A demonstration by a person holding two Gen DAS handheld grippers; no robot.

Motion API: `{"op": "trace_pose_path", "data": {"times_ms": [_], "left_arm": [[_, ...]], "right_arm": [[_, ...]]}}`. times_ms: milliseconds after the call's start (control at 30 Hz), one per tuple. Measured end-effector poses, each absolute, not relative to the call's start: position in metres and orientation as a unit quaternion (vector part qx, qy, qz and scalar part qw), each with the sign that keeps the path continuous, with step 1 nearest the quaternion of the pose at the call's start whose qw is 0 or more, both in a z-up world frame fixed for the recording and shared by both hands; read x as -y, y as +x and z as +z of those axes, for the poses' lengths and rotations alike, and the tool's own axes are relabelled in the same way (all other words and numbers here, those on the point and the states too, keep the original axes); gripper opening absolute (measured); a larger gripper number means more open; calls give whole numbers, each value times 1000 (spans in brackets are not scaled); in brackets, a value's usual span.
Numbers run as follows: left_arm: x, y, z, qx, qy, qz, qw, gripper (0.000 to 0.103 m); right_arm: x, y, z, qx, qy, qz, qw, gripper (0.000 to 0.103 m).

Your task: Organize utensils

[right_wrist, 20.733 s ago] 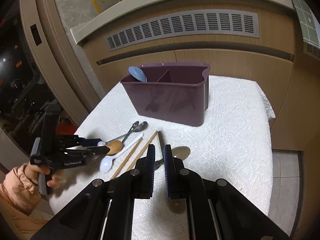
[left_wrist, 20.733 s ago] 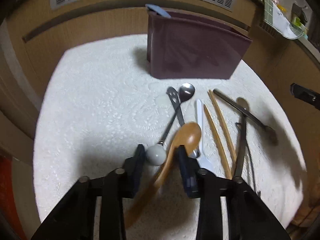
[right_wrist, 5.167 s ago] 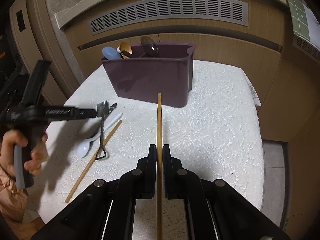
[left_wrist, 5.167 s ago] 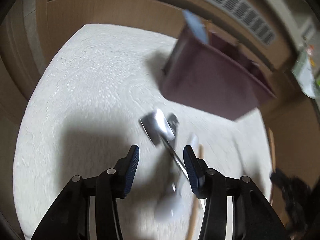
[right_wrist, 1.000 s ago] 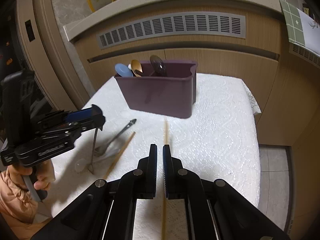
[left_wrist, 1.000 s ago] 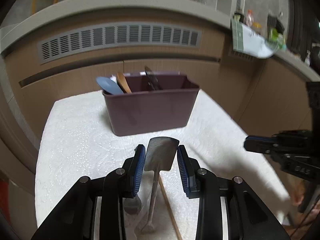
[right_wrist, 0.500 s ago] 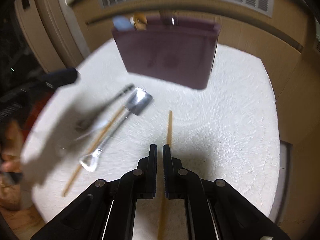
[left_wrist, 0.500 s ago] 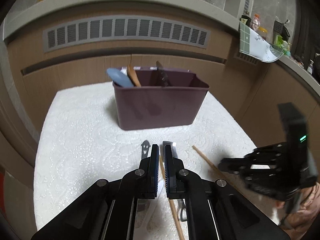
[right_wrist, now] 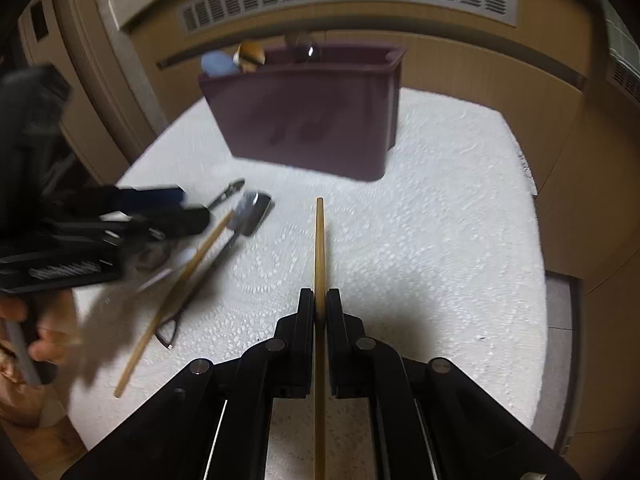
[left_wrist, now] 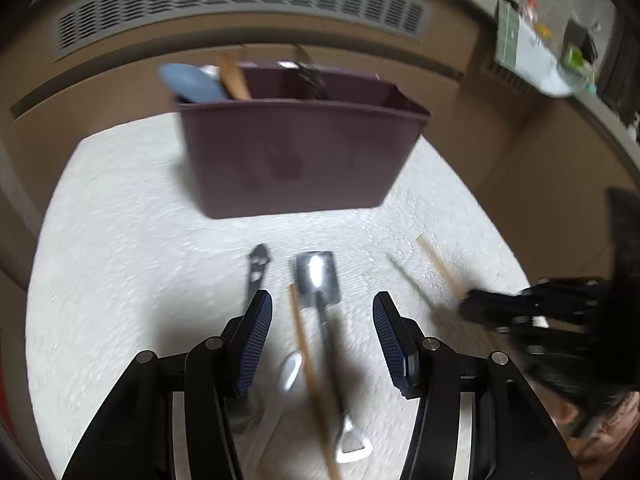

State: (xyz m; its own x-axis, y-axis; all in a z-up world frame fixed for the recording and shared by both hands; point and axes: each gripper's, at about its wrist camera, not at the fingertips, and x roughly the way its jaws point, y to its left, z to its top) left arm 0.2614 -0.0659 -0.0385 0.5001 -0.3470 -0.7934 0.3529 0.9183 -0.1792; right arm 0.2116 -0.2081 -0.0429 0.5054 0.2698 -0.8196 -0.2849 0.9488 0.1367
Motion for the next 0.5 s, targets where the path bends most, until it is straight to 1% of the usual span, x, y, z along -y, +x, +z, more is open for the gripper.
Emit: {"op": "trace_pose_path", "data": {"times_ms": [133, 233, 267, 300, 333, 400, 500], "left_arm": [[92, 285, -55, -481, 41, -176, 858, 54], [102, 300, -68, -495, 57, -154, 853, 51], [105, 301, -70, -488, 65, -146, 858, 50], [107, 301, -69, -480, 72, -144, 862, 39], [107, 299, -68, -474, 76, -143, 865, 33], [104, 292, -65, -467, 67, -151, 869, 33], [96, 269, -50, -434, 69, -163, 883, 33]], "right_arm": [[219, 208, -27, -445, 6, 155, 882, 6], [222, 206, -22, -436, 14, 156, 886, 6], [223, 206, -21, -433, 15, 155, 888, 6], [223, 206, -20, -430, 15, 153, 890, 6], [225, 207, -20, -429, 16, 152, 890, 6], [225, 206, -18, -426, 21, 154, 891, 6], [224, 203, -15, -414, 22, 156, 897, 6]]}}
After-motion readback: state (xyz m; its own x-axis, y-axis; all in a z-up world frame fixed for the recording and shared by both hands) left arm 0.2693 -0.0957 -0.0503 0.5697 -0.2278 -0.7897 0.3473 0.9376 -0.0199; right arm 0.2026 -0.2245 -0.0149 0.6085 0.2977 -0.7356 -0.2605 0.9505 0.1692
